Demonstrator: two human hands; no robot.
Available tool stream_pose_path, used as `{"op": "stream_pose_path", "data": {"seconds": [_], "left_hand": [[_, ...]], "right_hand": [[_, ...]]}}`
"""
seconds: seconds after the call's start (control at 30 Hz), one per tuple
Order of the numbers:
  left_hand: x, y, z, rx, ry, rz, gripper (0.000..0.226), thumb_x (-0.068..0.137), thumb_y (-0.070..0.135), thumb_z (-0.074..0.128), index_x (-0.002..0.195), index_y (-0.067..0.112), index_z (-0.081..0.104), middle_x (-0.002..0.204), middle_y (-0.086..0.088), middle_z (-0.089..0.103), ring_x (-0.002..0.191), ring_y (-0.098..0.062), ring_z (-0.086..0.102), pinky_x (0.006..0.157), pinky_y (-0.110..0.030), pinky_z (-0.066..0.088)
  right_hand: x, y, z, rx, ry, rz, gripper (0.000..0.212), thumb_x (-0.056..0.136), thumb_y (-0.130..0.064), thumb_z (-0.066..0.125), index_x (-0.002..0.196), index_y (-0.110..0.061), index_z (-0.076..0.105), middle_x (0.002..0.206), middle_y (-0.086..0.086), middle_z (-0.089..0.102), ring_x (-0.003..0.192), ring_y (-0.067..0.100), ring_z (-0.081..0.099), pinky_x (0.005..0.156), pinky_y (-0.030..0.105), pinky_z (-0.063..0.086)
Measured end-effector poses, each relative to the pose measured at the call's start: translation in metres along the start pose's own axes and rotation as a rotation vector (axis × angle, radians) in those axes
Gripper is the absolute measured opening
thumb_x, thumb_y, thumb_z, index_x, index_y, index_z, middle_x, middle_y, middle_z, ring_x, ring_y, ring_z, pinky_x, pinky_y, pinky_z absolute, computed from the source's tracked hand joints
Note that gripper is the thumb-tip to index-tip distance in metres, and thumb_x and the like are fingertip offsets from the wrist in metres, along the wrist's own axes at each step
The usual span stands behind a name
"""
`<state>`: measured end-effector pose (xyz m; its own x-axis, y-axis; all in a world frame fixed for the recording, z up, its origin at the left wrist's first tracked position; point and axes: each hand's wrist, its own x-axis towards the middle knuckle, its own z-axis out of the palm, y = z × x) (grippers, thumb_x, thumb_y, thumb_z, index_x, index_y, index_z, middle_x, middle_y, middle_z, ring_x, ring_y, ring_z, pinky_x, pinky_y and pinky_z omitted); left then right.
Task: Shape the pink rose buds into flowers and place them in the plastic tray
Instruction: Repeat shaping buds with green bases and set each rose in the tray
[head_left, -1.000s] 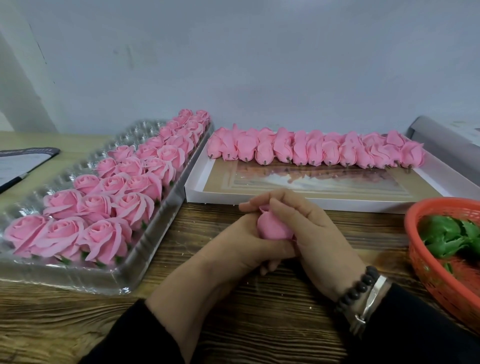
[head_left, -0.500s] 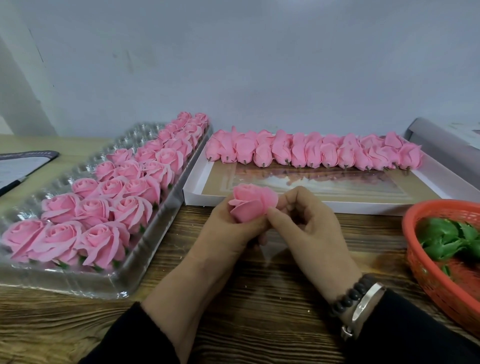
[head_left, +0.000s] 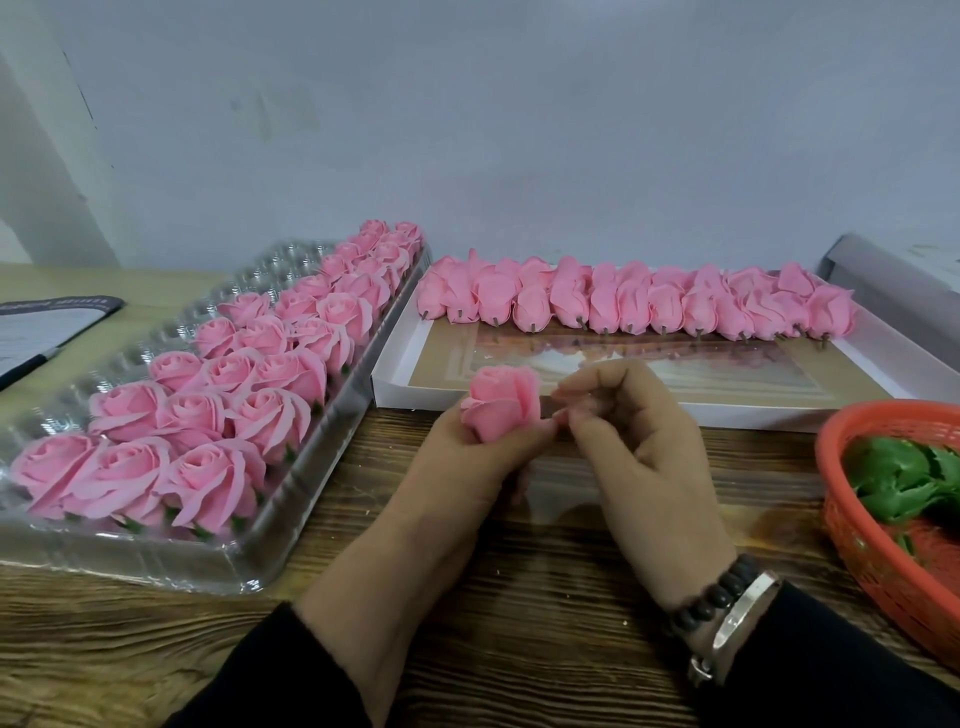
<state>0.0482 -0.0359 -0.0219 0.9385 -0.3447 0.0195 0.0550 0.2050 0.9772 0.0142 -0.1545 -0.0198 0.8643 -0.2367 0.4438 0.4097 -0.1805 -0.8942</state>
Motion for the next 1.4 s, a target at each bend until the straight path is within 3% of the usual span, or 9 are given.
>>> {"op": "stream_pose_path", "data": {"seconds": [0.1, 0.3, 0.4, 0.6, 0.7, 0.77, 0.9, 1.17, 1.4], "left_hand": [[0.0, 0.002, 0.001, -0.203, 0.021, -0.004, 0.02, 0.064, 0.013, 0.068, 0.079, 0.002, 0.064, 0.064, -0.009, 0.062, 0.062, -0.018, 0.061, 0.06, -0.027, 0.052], [-0.002, 0.004, 0.007, -0.311, 0.022, -0.02, 0.026, 0.063, 0.009, 0.066, 0.086, -0.003, 0.065, 0.076, -0.015, 0.065, 0.067, -0.019, 0.066, 0.064, -0.026, 0.057], [-0.005, 0.002, 0.01, -0.286, 0.005, -0.033, 0.018, 0.065, 0.009, 0.066, 0.082, 0.002, 0.065, 0.072, -0.01, 0.066, 0.067, -0.015, 0.066, 0.063, -0.023, 0.055], [-0.004, 0.005, 0.007, -0.184, 0.019, -0.047, 0.02, 0.068, 0.014, 0.067, 0.083, 0.005, 0.06, 0.073, -0.011, 0.055, 0.07, -0.019, 0.055, 0.063, -0.029, 0.043], [-0.003, 0.006, 0.006, -0.195, 0.032, -0.085, 0.034, 0.067, 0.016, 0.069, 0.096, 0.003, 0.058, 0.081, -0.015, 0.05, 0.076, -0.024, 0.049, 0.064, -0.03, 0.038], [-0.003, 0.008, 0.005, -0.21, 0.025, -0.105, 0.039, 0.06, 0.022, 0.071, 0.092, 0.001, 0.06, 0.078, -0.016, 0.05, 0.071, -0.024, 0.048, 0.062, -0.03, 0.037], [-0.001, 0.011, 0.001, -0.26, 0.011, -0.101, 0.009, 0.06, 0.024, 0.069, 0.058, 0.015, 0.071, 0.066, -0.005, 0.064, 0.061, -0.016, 0.059, 0.062, -0.029, 0.044], [-0.001, 0.012, 0.002, -0.226, 0.089, -0.065, 0.019, 0.059, 0.028, 0.068, 0.057, 0.011, 0.059, 0.057, -0.006, 0.062, 0.043, -0.016, 0.053, 0.037, -0.022, 0.038], [0.002, 0.01, 0.0, -0.387, 0.145, -0.001, 0.012, 0.058, 0.021, 0.069, 0.048, 0.014, 0.066, 0.054, -0.004, 0.061, 0.053, -0.013, 0.063, 0.053, -0.026, 0.055]], "right_hand": [[0.001, 0.001, 0.004, -0.037, -0.045, 0.092, 0.035, 0.075, 0.014, 0.054, 0.078, -0.02, 0.055, 0.075, 0.002, 0.058, 0.067, 0.002, 0.054, 0.061, 0.01, 0.044], [-0.003, 0.004, 0.011, -0.124, -0.235, 0.185, 0.023, 0.074, -0.005, 0.071, 0.079, -0.018, 0.053, 0.072, 0.001, 0.059, 0.066, 0.011, 0.056, 0.061, 0.017, 0.046], [-0.002, 0.004, 0.009, -0.199, -0.205, 0.145, 0.01, 0.078, -0.002, 0.064, 0.08, -0.012, 0.06, 0.073, 0.008, 0.064, 0.071, 0.02, 0.061, 0.065, 0.025, 0.047], [-0.003, 0.003, 0.008, -0.18, -0.287, 0.128, 0.028, 0.082, 0.001, 0.063, 0.071, -0.024, 0.065, 0.063, -0.007, 0.064, 0.061, 0.002, 0.06, 0.062, 0.016, 0.046], [-0.003, 0.005, 0.008, -0.195, -0.335, 0.144, 0.012, 0.082, 0.001, 0.062, 0.076, -0.008, 0.066, 0.067, 0.01, 0.063, 0.061, 0.011, 0.055, 0.066, 0.032, 0.048], [-0.002, 0.005, 0.008, -0.191, -0.358, 0.149, 0.008, 0.082, 0.001, 0.062, 0.075, -0.001, 0.065, 0.068, 0.017, 0.062, 0.061, 0.015, 0.054, 0.066, 0.036, 0.047], [-0.002, 0.004, 0.008, -0.178, -0.395, 0.172, 0.022, 0.083, -0.004, 0.064, 0.064, -0.013, 0.06, 0.061, 0.007, 0.059, 0.055, 0.009, 0.053, 0.059, 0.025, 0.044], [-0.003, 0.004, 0.008, -0.17, -0.454, 0.21, 0.022, 0.087, -0.011, 0.061, 0.066, -0.016, 0.064, 0.056, -0.004, 0.058, 0.052, 0.002, 0.052, 0.058, 0.018, 0.044], [-0.004, 0.0, 0.008, -0.088, -0.199, 0.165, 0.02, 0.069, -0.02, 0.073, 0.074, -0.022, 0.054, 0.066, -0.005, 0.061, 0.062, 0.008, 0.057, 0.06, 0.02, 0.047]]}}
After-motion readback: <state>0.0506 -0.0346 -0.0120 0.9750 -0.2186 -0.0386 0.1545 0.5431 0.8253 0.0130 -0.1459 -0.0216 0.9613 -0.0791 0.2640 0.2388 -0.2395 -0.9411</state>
